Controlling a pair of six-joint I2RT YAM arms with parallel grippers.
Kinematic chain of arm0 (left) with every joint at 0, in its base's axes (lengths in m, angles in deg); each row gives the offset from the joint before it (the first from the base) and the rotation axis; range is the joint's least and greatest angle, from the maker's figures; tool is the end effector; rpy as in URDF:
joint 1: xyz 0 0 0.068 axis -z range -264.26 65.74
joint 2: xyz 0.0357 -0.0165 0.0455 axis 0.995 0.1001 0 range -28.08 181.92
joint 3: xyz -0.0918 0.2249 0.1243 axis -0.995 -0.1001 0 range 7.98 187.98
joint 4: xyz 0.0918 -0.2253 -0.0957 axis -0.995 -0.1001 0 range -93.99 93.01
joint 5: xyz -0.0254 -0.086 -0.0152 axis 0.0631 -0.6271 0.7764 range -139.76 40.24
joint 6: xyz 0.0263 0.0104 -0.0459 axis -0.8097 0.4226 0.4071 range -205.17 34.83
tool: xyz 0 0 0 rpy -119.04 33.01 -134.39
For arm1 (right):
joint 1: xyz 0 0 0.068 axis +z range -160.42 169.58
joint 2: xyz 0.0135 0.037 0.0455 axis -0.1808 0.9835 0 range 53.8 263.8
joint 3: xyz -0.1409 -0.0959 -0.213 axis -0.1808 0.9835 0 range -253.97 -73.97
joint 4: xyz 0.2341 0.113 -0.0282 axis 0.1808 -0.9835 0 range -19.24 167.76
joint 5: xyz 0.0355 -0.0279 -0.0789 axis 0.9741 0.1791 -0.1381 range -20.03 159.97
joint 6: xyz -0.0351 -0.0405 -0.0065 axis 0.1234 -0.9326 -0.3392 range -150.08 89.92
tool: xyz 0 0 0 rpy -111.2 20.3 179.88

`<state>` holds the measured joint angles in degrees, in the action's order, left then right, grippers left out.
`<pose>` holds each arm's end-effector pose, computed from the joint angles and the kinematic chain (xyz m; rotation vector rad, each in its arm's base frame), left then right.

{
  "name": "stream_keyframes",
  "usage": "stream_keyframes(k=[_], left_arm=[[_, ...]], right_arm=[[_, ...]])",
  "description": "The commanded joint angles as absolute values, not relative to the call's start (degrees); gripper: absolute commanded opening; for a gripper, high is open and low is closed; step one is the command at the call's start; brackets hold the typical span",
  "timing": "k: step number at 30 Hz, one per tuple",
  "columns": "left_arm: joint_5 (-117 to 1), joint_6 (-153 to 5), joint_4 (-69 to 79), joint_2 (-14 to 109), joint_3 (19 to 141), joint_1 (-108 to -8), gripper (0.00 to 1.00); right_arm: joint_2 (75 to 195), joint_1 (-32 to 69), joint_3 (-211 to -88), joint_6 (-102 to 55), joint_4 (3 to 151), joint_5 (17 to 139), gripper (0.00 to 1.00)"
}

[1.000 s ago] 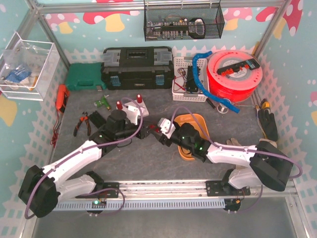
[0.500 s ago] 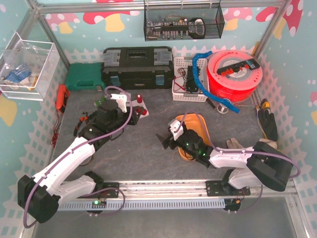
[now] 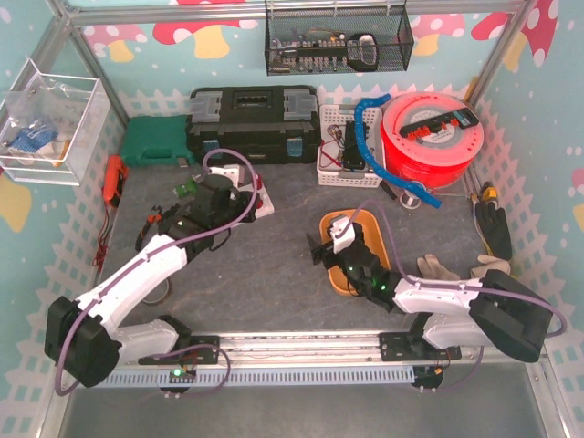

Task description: Install the large spring

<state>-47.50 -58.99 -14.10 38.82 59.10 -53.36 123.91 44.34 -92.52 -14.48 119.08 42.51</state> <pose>0.2243 -0.1326 0.2880 0.0667 2.1920 -0.5322 0.1481 0.1812 0.1882 -0.2453 1.7364 0.4839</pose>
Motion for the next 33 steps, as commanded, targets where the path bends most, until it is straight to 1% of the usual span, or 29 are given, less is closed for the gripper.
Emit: stream_keyframes(k=[1, 6, 13, 16, 19, 24, 33], left_arm=[[-42.47, -62.06, -15.72, 41.04, 65.43, -52.92, 0.00], [-39.24, -64.28, -16.38, 45.62, 69.20, -52.59, 0.00], [-36.83, -65.88, -17.16, 52.23, 71.64, -52.86, 0.00], [-39.72, -66.07, -15.66, 54.64, 71.82, -53.25, 0.00], [-41.27, -66.14, -15.65, 58.41, 73.21, -53.25, 0.00], [-40.01, -67.06, -15.63, 64.62, 76.35, -53.75, 0.00], [-41.32, -67.76, -15.74, 69.60, 79.70, -54.84, 0.00]], right_arm=[[121.98, 44.42, -94.77, -13.62, 113.58, 35.98, 0.99], [117.94, 44.33, -95.01, -15.31, 108.78, 32.65, 0.99], [111.04, 43.46, -91.43, -15.92, 111.09, 30.10, 0.99], [109.64, 43.12, -90.64, -15.71, 111.12, 29.23, 0.99], [108.72, 43.07, -90.21, -15.74, 111.37, 29.58, 0.99], [108.40, 42.97, -89.98, -15.79, 111.58, 30.26, 0.99], [108.76, 43.02, -89.66, -16.04, 112.12, 30.07, 0.99]])
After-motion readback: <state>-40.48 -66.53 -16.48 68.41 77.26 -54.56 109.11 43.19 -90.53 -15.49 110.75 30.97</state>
